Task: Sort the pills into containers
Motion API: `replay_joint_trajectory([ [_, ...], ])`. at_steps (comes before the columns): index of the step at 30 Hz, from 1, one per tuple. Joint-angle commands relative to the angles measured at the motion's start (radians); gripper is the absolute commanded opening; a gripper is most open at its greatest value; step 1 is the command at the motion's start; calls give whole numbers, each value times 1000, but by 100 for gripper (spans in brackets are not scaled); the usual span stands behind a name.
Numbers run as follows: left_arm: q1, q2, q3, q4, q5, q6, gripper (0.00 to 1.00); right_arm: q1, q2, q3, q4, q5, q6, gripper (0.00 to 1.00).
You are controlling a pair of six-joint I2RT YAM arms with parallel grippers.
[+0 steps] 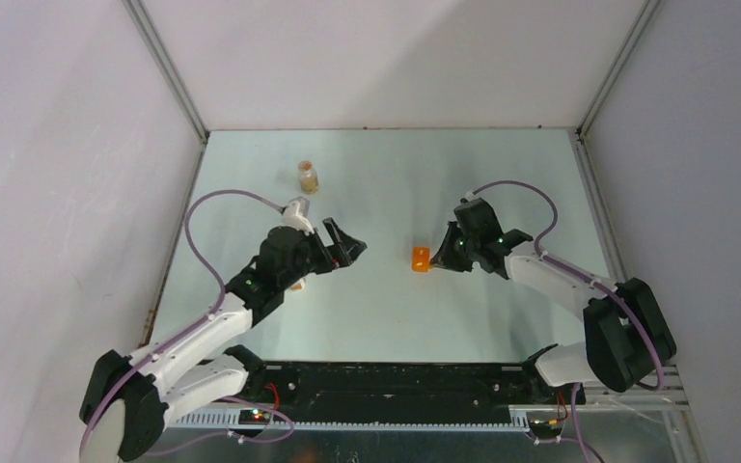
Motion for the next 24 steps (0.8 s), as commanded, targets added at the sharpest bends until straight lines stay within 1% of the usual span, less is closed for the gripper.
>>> replay_joint_trajectory([
  [1,-15,28,-56,260,145,-96,99,-10,-87,35,11,-96,-47,1],
  [6,-28,37,-67,339,182,-108,99,-14,-159,35,12,-210,-70,1],
  [8,-29,57,-61,376,229,-107,99,-17,-183,36,5,-265,-76,2],
  [11,-39,111,-48,429,347,-119,99,-20,-202,59,-44,-324,-97,2],
  [13,-57,170,-38,460,395,-135,99,-20,-215,68,-62,-358,-109,2],
  [17,-90,246,-36,530,426,-199,95,-17,-235,90,-88,-406,-136,2],
  [20,-94,271,-53,617,428,-249,94,-13,-241,103,-111,-423,-156,3],
  [24,-94,299,-55,675,430,-290,91,-7,-241,104,-122,-448,-169,3],
])
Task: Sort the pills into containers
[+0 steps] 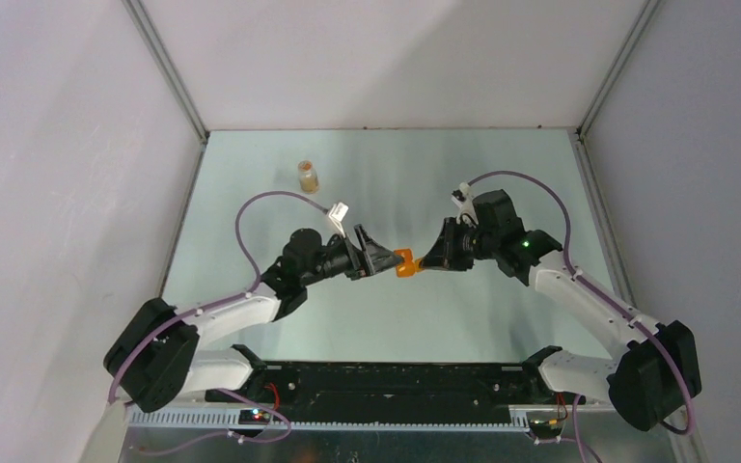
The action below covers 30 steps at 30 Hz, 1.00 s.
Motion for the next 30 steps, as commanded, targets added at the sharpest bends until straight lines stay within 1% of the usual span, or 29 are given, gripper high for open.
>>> replay_joint_trajectory([
  [1,-2,26,16,158,34,-84,90,10,-24,45,-24,-64,-40,3],
  [7,-3,88,28,186,38,-170,80,13,-19,45,-26,-84,-43,3],
  [10,-2,114,27,206,39,-194,71,15,-20,45,-21,-92,-41,3],
  [13,-2,125,23,214,35,-205,61,15,-17,45,-17,-95,-42,3],
  [15,-2,130,22,215,32,-213,57,15,-15,45,-17,-101,-47,3],
  [26,-2,150,11,246,53,-243,40,27,-4,44,-6,-120,-40,4],
  [30,-3,156,12,243,60,-240,29,27,-3,45,-6,-124,-40,5],
])
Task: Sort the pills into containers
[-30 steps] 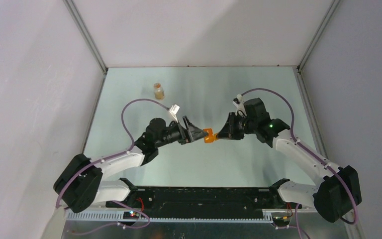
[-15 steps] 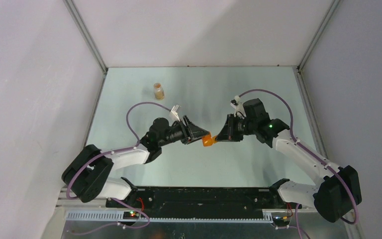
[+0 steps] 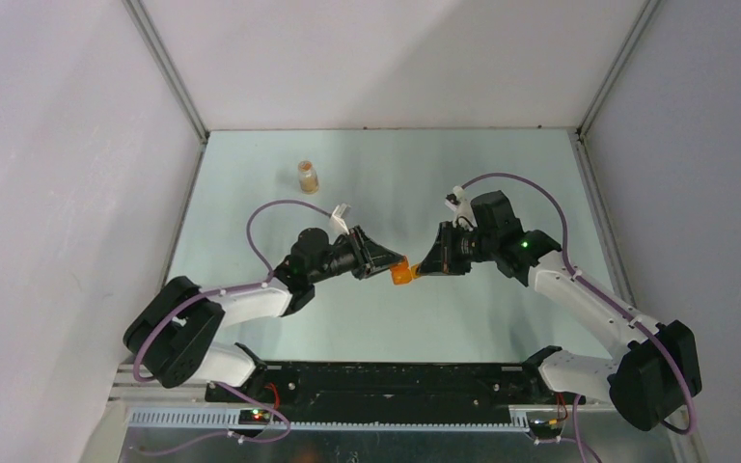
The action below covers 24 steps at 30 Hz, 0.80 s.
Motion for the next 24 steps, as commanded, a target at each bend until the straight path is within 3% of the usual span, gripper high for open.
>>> replay_joint_trajectory([
  [1,-3,7,12,61,37,-6,27,8,-2,41,18,-30,-9,5],
  [3,-4,10,13,58,40,-3,21,8,-3,41,19,-28,-7,5],
  [6,-4,10,17,55,43,1,3,9,-5,41,20,-27,-4,9],
  [8,-4,9,18,55,43,1,0,17,-14,40,16,-22,-15,25],
  [9,-4,9,19,56,42,0,0,20,-25,40,10,-2,-20,40],
  [11,-4,1,21,58,40,-2,0,27,-46,40,1,40,-35,61],
  [13,-3,-9,24,59,35,-4,0,24,-74,36,4,67,-34,72],
  [15,-1,-21,30,60,31,-6,0,14,-107,23,24,73,-19,78],
  [20,5,-61,30,79,11,-42,0,-32,-211,-22,80,102,65,78],
  [24,8,-92,37,94,-18,-74,0,-58,-300,-61,117,199,162,64],
])
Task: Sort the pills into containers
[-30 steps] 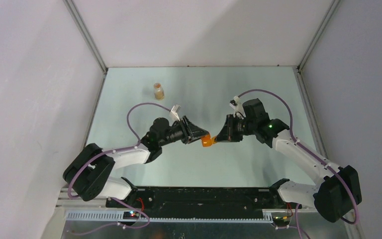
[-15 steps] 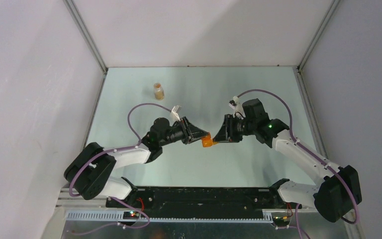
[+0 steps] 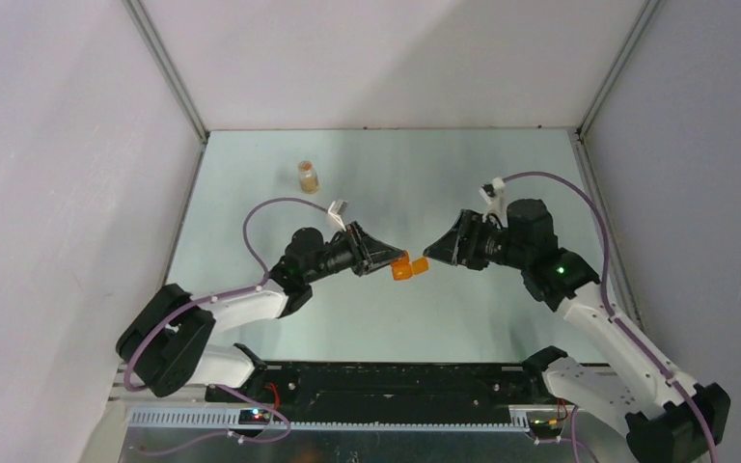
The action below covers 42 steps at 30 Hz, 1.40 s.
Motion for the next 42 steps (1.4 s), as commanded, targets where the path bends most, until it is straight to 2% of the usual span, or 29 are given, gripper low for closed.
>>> replay_joint_trajectory([
  [1,6,-65,43,62,-34,-49,0,-19,-88,-27,55,174,107,62],
  [5,6,-93,69,62,-54,-60,0,-18,-125,-27,14,277,139,51],
  [7,6,-106,81,63,-64,-64,0,-16,-115,-25,-2,277,157,44],
  [9,7,-112,96,63,-60,-59,0,-8,-96,-17,-3,247,148,43],
  [19,7,-88,143,57,-35,-54,0,25,-50,8,142,-16,100,55],
  [35,5,-80,152,40,-5,-45,0,39,22,8,210,-105,141,60],
  [42,4,-92,153,6,1,-17,0,60,94,0,334,-173,222,60],
])
